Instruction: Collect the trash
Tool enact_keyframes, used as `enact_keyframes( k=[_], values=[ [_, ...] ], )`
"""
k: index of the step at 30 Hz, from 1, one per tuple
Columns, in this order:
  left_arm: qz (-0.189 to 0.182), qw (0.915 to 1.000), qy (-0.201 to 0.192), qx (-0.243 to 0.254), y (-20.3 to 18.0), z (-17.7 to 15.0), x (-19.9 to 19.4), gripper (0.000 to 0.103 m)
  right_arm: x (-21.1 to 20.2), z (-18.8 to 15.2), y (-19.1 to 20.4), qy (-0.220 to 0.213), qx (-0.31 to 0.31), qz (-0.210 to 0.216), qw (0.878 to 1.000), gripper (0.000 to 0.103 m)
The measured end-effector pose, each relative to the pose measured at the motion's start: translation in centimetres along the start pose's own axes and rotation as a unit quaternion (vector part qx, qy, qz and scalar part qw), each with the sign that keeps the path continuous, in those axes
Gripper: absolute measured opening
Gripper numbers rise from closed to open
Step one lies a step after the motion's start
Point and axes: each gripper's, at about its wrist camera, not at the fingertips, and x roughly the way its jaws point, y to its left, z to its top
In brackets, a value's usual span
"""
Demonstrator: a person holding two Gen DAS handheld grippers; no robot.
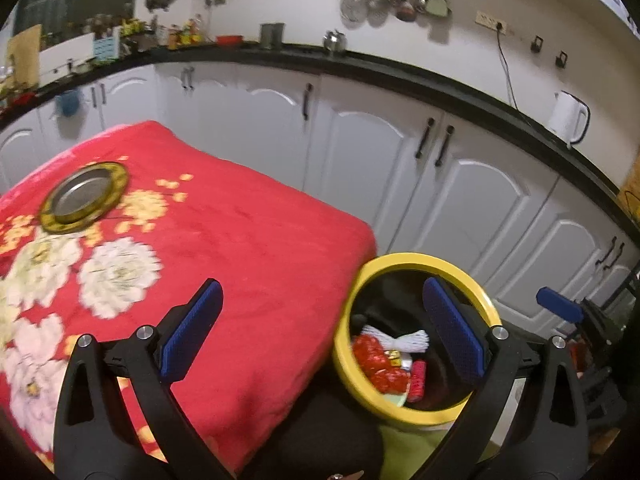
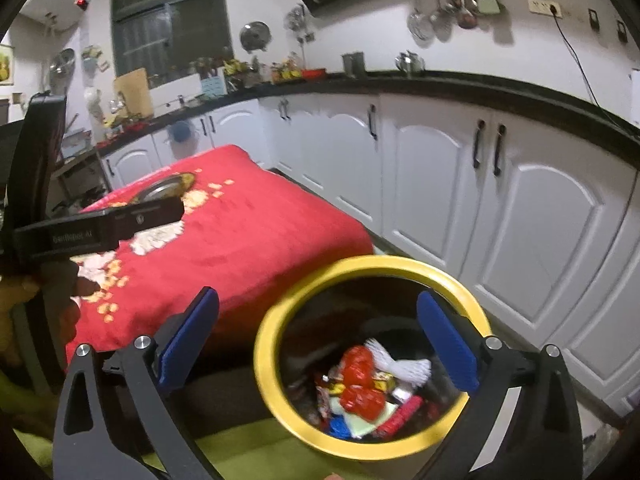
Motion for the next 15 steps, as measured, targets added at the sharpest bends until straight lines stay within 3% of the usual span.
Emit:
enact_keyframes(
  k=[7,15],
  values=[
    [0.033,0.9990,-0.029,-0.003,3.1,-1.8,-4.3,0.092,-0.3,0.7,3.8,-0.021,-0.023,0.016,0.999,0.097],
    [0.058,0.9958,-0.070,0.009,4.6,-4.4,-8.4,0.092,-2.2,0.3,8.1,-0.096,-0.051,0.021,0.994,0.097]
  ],
)
